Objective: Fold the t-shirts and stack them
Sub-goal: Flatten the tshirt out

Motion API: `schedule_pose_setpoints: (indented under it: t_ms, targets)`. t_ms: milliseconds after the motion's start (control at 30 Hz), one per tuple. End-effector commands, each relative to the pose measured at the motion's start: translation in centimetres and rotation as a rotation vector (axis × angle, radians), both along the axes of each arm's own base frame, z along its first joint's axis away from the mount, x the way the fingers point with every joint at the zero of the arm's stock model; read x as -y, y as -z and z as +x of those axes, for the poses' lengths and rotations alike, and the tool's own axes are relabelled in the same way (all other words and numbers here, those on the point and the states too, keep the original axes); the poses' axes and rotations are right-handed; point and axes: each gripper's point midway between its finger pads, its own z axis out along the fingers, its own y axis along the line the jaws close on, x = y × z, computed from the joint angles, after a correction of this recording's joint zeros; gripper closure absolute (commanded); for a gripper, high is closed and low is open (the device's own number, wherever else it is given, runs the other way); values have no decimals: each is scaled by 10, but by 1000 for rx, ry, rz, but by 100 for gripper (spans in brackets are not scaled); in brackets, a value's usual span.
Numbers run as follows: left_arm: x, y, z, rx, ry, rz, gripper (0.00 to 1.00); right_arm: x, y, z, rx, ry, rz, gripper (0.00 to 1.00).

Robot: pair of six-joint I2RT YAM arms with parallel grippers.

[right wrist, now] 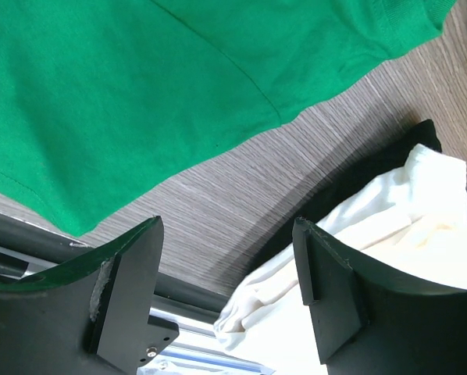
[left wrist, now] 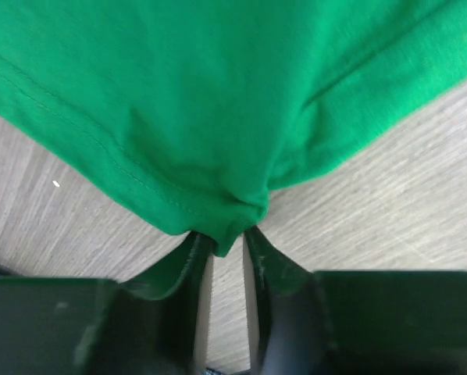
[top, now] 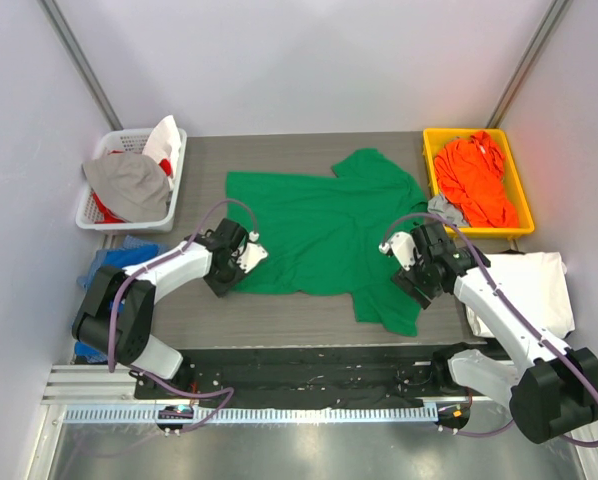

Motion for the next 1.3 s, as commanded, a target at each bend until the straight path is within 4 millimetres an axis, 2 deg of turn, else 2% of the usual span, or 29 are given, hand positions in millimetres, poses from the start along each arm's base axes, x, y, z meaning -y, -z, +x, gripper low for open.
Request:
schedule_pose_setpoints:
  t_ms: [0,167,300,600,700,867,1200,1267]
  targets:
    - [8,-13,26,101,-9,-23,78,-3,0,-8,-39,-52,5,26]
    - [7,-15,31,118,-12,-16,90,-20,0,-28,-168,-147,78,26]
    - [9,-14,31,113,-19,-20,100,-24,2,-43,-248,-190,77,26]
    - [9,-18,35,109,-27,-11,100,-23,8,-69,-372,-260,61,27]
    - [9,-20,38,115,-26,-6,100,-20,15,-67,-383,-279,35,27]
    - [6,-21,42,123,-27,19,100,-29,20,-61,-389,-315,45,27]
    - [7,-17,53,118,-35,43,100,-29,48,-73,-548,-413,3,30]
    - [5,-16,53,120,-36,53,100,-30,50,-70,-537,-428,5,32]
